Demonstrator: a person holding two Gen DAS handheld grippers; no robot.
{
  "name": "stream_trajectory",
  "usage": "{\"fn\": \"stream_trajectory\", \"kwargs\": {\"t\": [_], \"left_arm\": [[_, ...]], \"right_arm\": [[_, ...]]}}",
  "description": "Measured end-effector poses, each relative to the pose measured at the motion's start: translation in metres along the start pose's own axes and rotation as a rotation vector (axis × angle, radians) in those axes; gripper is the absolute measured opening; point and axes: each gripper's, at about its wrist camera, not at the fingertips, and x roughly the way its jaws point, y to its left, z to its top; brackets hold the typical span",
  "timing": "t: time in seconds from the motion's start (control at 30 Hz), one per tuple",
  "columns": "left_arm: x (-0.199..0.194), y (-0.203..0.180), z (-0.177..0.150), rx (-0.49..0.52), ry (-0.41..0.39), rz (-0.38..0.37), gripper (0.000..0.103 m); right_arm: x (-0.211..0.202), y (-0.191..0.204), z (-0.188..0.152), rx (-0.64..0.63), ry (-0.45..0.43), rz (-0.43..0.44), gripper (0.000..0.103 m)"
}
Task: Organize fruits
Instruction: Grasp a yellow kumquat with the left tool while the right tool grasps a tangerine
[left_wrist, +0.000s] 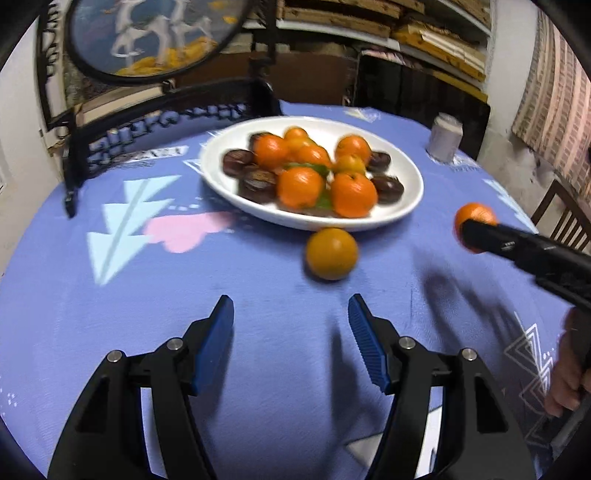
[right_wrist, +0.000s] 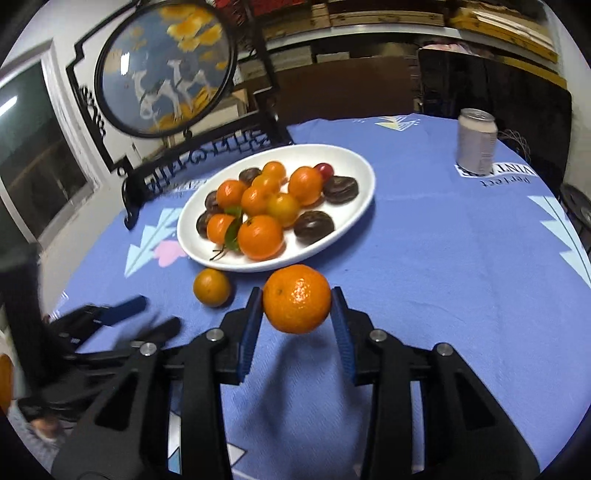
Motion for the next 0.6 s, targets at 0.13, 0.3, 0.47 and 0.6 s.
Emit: {"fn": "stream_trajectory", "kwargs": {"t": [0.13, 0.3, 0.47, 0.6], "left_arm": [[0.014, -0.01, 0.009, 0.002, 0.016, -0.008, 0.065], [0.029, -0.012, 0.023, -0.041, 0.018, -0.036, 0.065], [0.036, -0.013, 0.028, -0.026, -0.006, -0.014, 0.055], [0.041, -0.012, 0.03, -0.026, 0.008, -0.055, 0.039]], "right_arm": [[0.0, -0.007, 0.002, 0.025, 0.005, 0.009, 0.038], [0.001, -0.017, 0.003, 0.059, 0.018, 0.025, 0.038], [0.001, -0.02, 0.004, 0.071, 0.022, 0.033, 0.038], [0.004, -0.018, 0.002, 0.068, 0.034, 0.035, 0.038]]}}
